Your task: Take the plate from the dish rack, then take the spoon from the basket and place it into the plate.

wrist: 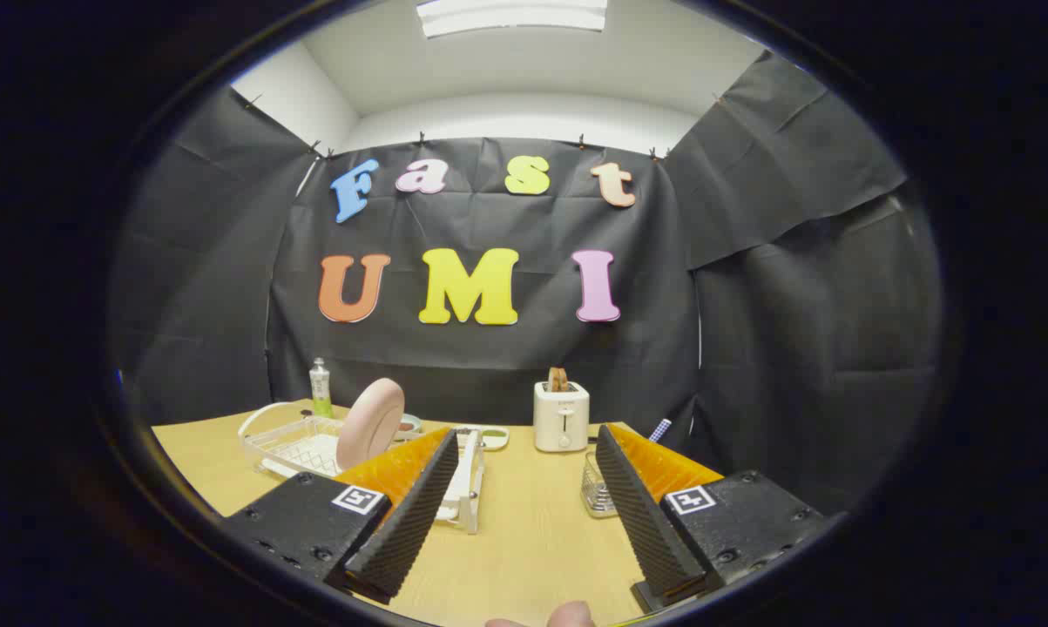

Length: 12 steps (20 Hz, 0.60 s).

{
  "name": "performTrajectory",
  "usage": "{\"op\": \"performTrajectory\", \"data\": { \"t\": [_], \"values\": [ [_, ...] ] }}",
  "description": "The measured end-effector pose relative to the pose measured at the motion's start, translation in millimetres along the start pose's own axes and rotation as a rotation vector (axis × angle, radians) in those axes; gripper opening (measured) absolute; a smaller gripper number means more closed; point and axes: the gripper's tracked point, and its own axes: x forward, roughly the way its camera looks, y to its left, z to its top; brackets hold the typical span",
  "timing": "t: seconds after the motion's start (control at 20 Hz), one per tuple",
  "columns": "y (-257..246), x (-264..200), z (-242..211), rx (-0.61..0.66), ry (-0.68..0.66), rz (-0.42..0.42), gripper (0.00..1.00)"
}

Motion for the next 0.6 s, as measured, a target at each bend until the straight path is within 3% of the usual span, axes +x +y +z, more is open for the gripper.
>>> {"op": "performTrajectory", "data": {
  "t": [0.6],
  "values": [
    [3.4,0.9,-6.9,0.007,0.014,0.002,1.0]
  ]
}}
